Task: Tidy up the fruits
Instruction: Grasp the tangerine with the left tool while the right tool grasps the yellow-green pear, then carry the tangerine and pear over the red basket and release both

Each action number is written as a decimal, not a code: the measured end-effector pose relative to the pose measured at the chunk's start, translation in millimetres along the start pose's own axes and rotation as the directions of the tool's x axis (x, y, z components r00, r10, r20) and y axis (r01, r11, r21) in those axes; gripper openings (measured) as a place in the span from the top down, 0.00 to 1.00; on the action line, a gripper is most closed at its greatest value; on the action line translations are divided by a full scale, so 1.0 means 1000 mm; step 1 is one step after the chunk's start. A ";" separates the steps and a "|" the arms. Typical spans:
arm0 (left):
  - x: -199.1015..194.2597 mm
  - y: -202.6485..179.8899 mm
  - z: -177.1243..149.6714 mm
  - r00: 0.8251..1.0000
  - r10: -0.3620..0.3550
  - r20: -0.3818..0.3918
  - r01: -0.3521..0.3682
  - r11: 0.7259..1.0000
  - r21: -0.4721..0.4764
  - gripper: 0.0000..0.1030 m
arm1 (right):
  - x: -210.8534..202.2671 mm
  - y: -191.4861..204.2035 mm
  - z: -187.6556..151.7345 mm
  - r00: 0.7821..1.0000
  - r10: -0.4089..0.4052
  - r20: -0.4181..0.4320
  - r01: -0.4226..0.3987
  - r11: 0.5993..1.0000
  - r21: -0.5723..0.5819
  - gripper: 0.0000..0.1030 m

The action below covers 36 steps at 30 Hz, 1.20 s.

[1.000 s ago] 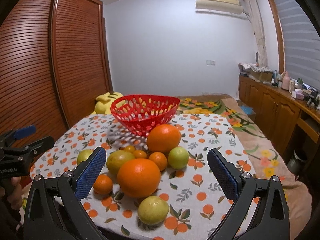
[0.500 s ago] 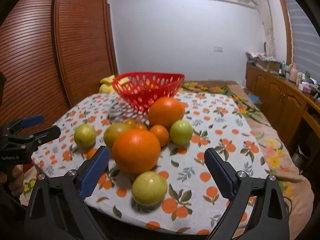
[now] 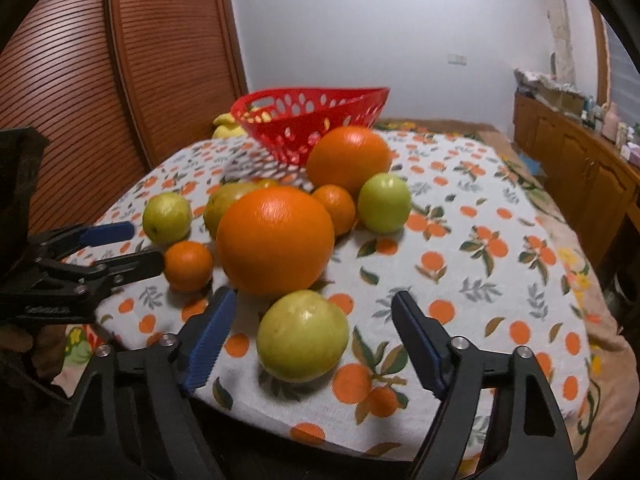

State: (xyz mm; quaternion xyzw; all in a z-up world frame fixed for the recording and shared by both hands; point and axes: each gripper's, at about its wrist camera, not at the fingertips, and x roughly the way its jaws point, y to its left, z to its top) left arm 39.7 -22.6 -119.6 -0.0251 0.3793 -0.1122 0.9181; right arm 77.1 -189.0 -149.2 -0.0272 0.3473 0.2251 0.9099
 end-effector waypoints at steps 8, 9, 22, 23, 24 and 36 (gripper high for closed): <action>0.019 -0.002 0.001 0.997 -0.047 -0.057 0.048 0.999 0.012 0.27 | 0.015 -0.002 -0.008 0.997 0.029 -0.065 -0.030 1.000 -0.006 0.37; 0.020 -0.002 0.001 0.997 -0.049 -0.059 0.050 0.999 0.011 0.30 | 0.016 -0.002 -0.009 0.997 0.036 -0.071 -0.036 0.999 -0.007 0.38; 0.039 0.002 0.001 0.992 -0.076 -0.103 0.077 0.997 0.009 0.45 | 0.015 -0.003 -0.011 0.995 0.051 -0.085 -0.053 0.998 -0.022 0.47; 0.040 0.002 0.001 0.991 -0.092 -0.102 0.093 0.996 0.002 0.50 | 0.014 -0.005 -0.010 0.995 0.051 -0.080 -0.053 0.998 -0.020 0.47; 0.039 0.003 0.001 0.989 -0.108 -0.100 0.108 0.994 -0.005 0.55 | 0.012 -0.006 -0.010 0.996 0.050 -0.077 -0.052 0.998 -0.020 0.47; 0.003 0.003 0.014 0.993 -0.115 -0.006 0.115 0.993 -0.006 0.57 | -0.009 -0.016 0.012 0.999 0.040 -0.016 -0.041 0.999 -0.022 0.47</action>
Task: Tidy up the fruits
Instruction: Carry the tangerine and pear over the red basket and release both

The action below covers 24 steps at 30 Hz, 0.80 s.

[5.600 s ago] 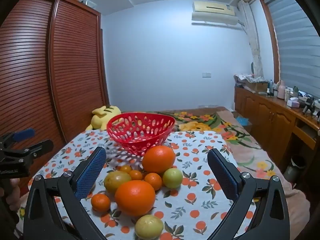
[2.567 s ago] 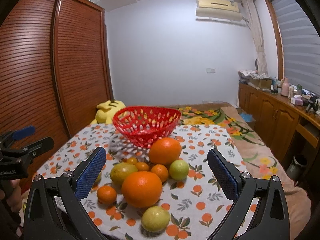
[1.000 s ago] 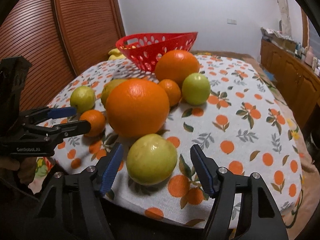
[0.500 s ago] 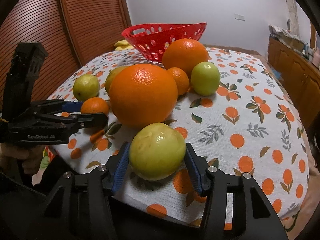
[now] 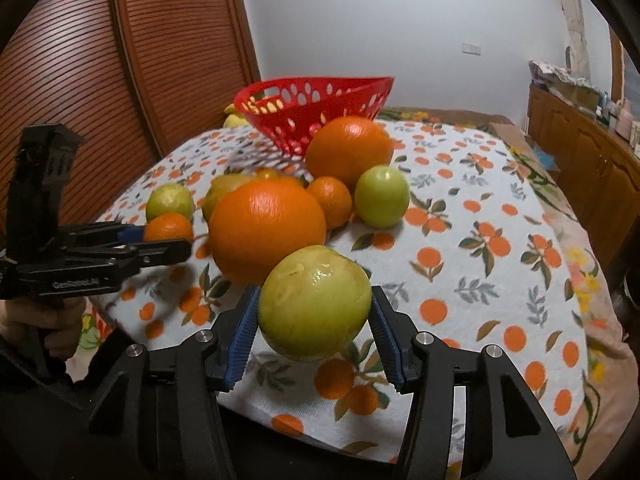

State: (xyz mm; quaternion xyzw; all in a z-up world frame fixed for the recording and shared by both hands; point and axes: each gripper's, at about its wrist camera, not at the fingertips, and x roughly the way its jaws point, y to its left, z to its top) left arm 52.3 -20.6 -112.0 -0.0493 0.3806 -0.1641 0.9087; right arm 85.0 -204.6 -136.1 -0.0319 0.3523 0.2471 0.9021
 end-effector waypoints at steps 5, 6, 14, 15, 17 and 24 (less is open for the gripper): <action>-0.023 -0.002 0.019 0.998 0.004 0.065 -0.005 1.000 0.011 0.57 | -0.010 -0.004 0.017 0.999 -0.009 0.040 0.009 1.000 -0.012 0.47; -0.026 -0.002 0.023 0.997 0.007 0.075 -0.008 1.000 0.016 0.57 | -0.012 -0.004 0.021 0.999 -0.010 0.049 0.011 1.000 -0.015 0.47; -0.039 0.000 0.054 0.989 0.045 0.143 -0.052 0.998 0.044 0.57 | -0.025 -0.010 0.056 0.993 -0.019 0.118 0.024 0.999 -0.037 0.47; -0.039 0.000 0.057 0.988 0.049 0.149 -0.057 0.997 0.046 0.57 | -0.026 -0.011 0.061 0.992 -0.021 0.127 0.026 0.999 -0.042 0.47; -0.041 0.000 0.065 0.985 0.057 0.164 -0.067 0.996 0.052 0.57 | -0.029 -0.012 0.069 0.990 -0.023 0.142 0.030 0.998 -0.050 0.47; -0.039 0.004 0.089 0.977 0.075 0.197 -0.087 0.995 0.054 0.57 | -0.031 -0.011 0.098 0.984 -0.018 0.179 0.033 0.996 -0.081 0.47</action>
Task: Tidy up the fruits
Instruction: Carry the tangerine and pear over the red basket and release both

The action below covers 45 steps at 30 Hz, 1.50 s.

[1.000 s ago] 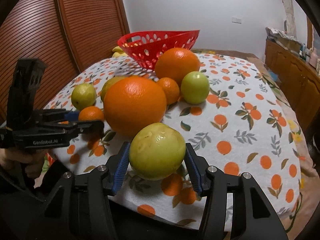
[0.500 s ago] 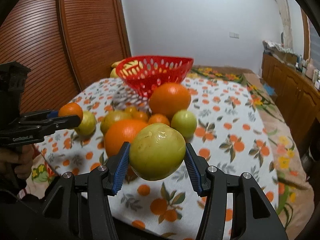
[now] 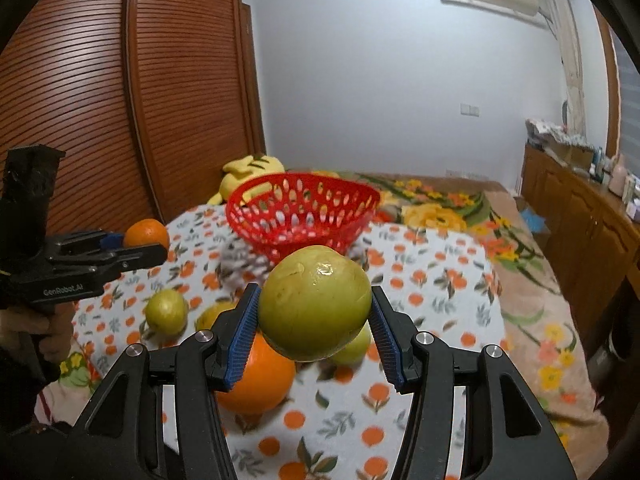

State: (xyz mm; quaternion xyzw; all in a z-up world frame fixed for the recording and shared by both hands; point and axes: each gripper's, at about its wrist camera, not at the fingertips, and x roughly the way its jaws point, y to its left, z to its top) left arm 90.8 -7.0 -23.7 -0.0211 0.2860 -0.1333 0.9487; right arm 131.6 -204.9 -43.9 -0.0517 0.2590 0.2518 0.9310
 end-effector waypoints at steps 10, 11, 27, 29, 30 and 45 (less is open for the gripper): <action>0.031 0.016 0.029 1.000 0.022 -0.002 -0.022 1.000 0.000 0.57 | 0.036 -0.004 0.040 1.000 0.027 -0.007 -0.027 0.998 -0.051 0.47; 0.035 0.018 0.031 1.000 0.024 -0.006 -0.024 1.000 -0.001 0.57 | 0.041 -0.006 0.043 0.999 0.029 -0.013 -0.030 0.998 -0.052 0.47; 0.112 0.041 0.054 0.994 0.034 -0.105 -0.036 0.999 -0.013 0.57 | 0.136 -0.026 0.070 0.984 0.106 -0.147 -0.118 0.990 -0.077 0.47; 0.119 0.043 0.055 0.992 0.031 -0.118 -0.033 0.999 -0.012 0.56 | 0.144 -0.024 0.072 0.980 0.117 -0.163 -0.131 0.988 -0.082 0.47; 0.122 0.043 0.055 0.992 0.031 -0.124 -0.033 0.999 -0.012 0.56 | 0.147 -0.023 0.071 0.978 0.119 -0.170 -0.135 0.987 -0.086 0.47; 0.150 0.055 0.056 0.981 0.030 -0.190 -0.035 0.999 -0.021 0.54 | 0.193 -0.018 0.068 0.955 0.125 -0.270 -0.165 0.977 -0.132 0.47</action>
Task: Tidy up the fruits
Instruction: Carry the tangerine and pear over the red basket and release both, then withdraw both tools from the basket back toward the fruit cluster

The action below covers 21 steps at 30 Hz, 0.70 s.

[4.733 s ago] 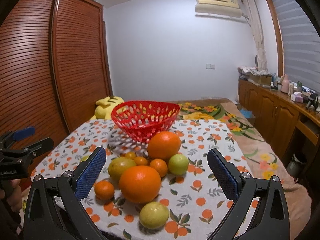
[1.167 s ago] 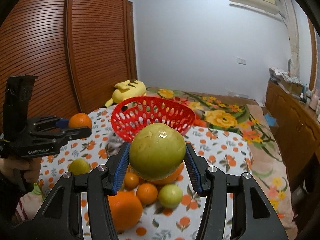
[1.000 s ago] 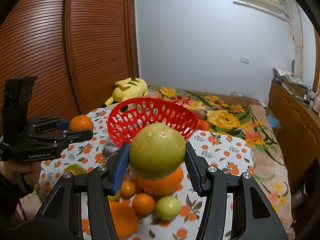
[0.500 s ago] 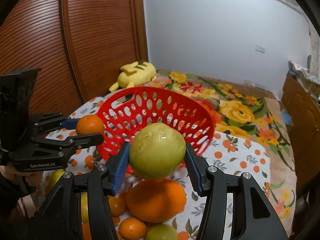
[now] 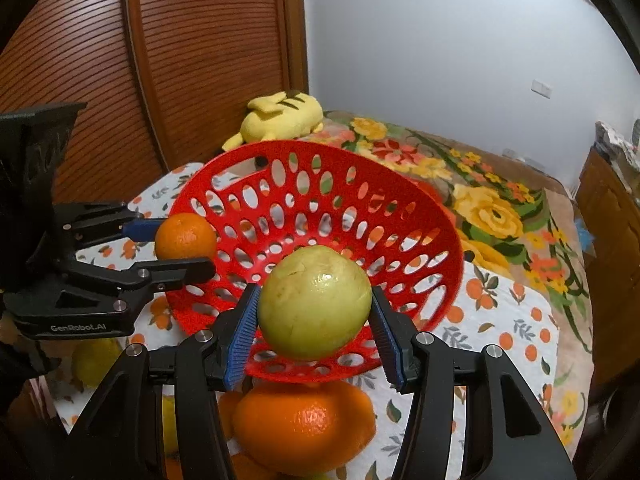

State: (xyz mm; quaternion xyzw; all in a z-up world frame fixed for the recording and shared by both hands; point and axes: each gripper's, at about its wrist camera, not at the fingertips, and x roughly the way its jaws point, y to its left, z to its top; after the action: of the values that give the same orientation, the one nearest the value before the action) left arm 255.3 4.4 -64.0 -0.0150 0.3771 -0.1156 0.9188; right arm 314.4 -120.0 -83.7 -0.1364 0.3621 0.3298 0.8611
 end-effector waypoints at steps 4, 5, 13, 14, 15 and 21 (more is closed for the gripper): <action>-0.004 0.001 0.002 1.000 0.007 0.020 -0.007 1.000 0.007 0.50 | 0.010 0.001 0.002 1.000 0.001 -0.018 -0.001 1.000 -0.013 0.47; -0.005 0.002 0.003 1.000 0.008 0.022 -0.008 1.000 0.006 0.50 | 0.012 0.001 0.002 1.000 0.001 -0.019 -0.001 1.000 -0.016 0.47; -0.019 0.014 0.002 0.999 0.016 0.051 -0.015 1.000 -0.021 0.49 | 0.024 -0.001 0.004 0.999 0.001 -0.052 -0.002 1.000 -0.026 0.47; -0.021 0.015 0.002 0.998 0.017 0.054 -0.016 1.000 -0.021 0.49 | 0.025 0.001 0.004 0.999 -0.001 -0.054 0.000 1.000 -0.028 0.47; -0.023 0.016 0.001 0.998 0.018 0.057 -0.017 1.000 -0.021 0.48 | 0.025 0.001 0.004 0.999 -0.003 -0.055 0.001 1.000 -0.030 0.47; -0.034 0.017 -0.005 0.997 0.021 0.075 -0.019 1.000 -0.025 0.46 | 0.021 0.002 0.005 0.999 -0.004 -0.039 0.003 1.000 -0.016 0.47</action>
State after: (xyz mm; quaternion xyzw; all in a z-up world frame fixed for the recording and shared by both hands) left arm 232.0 28.9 -46.3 -0.0268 0.3440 -0.1013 0.9331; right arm 326.2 -106.5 -95.0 -0.1500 0.3759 0.3283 0.8535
